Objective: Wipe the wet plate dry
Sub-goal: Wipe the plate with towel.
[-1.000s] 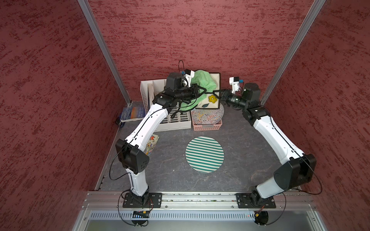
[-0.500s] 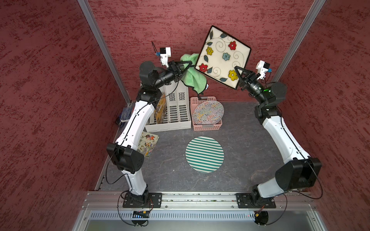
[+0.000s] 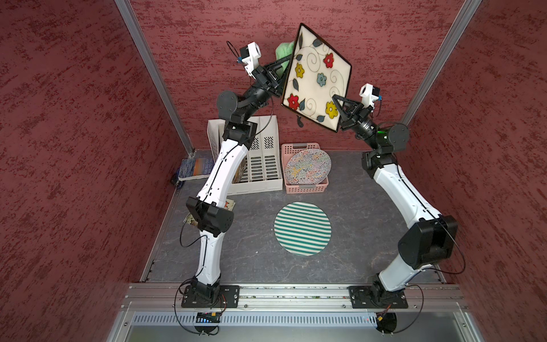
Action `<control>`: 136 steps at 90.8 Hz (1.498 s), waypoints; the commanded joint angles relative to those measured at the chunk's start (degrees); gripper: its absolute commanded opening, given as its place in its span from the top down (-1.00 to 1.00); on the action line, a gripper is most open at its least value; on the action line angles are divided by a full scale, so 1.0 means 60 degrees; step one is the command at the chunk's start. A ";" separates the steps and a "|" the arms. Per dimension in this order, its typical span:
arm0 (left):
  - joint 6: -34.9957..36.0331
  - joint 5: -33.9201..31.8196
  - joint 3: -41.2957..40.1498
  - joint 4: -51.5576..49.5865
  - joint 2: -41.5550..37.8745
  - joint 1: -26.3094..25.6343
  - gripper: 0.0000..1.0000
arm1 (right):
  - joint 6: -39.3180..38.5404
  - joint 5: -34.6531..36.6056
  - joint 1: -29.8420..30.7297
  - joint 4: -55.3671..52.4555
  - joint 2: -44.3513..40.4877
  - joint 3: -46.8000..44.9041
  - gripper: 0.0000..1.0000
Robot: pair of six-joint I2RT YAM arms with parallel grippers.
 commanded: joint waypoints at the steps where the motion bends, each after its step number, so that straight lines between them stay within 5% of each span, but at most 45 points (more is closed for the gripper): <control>1: -0.0186 0.1168 0.0057 0.0287 0.0291 -0.1351 1.00 | -0.0534 0.0526 0.0465 -0.0081 0.0330 0.1610 1.00; 20: 0.0083 0.1192 -0.1190 0.0400 -0.0507 -0.1314 1.00 | -0.1065 0.1728 -0.0242 -0.1144 0.0727 0.2505 1.00; 42: 0.0563 0.0958 -0.1064 -0.0269 -0.1116 -0.0218 1.00 | -0.1456 0.0431 -0.0004 -0.0614 -0.0344 0.0771 1.00; 67: 0.0189 0.1027 -0.0794 -0.0037 -0.0335 -0.1116 1.00 | -0.1602 0.1079 0.0828 -0.0653 0.0036 0.1361 1.00; 81: 0.0121 0.1005 -0.2361 0.0647 -0.0755 -0.1874 1.00 | -0.1408 0.1665 0.0251 -0.1142 0.1022 0.3184 1.00; 93: 0.0464 0.0693 -0.5113 0.1335 -0.2118 -0.2114 1.00 | -0.1345 0.2163 -0.0551 -0.1730 0.1367 0.3825 1.00; 105: 0.1710 0.0337 -0.7822 0.0556 -0.3914 -0.2088 1.00 | -0.1638 0.2374 -0.1178 -0.2318 0.1095 0.3277 1.00; 114: 0.3489 0.0033 -0.8600 -0.1471 -0.4942 -0.2145 1.00 | -0.2525 0.2060 -0.1273 -0.3379 0.0620 0.2601 1.00; 136: 0.8605 -0.3310 -0.5519 -0.8053 -0.4787 -0.3217 1.00 | -0.5958 0.1520 -0.0281 -0.6631 -0.0612 0.1161 1.00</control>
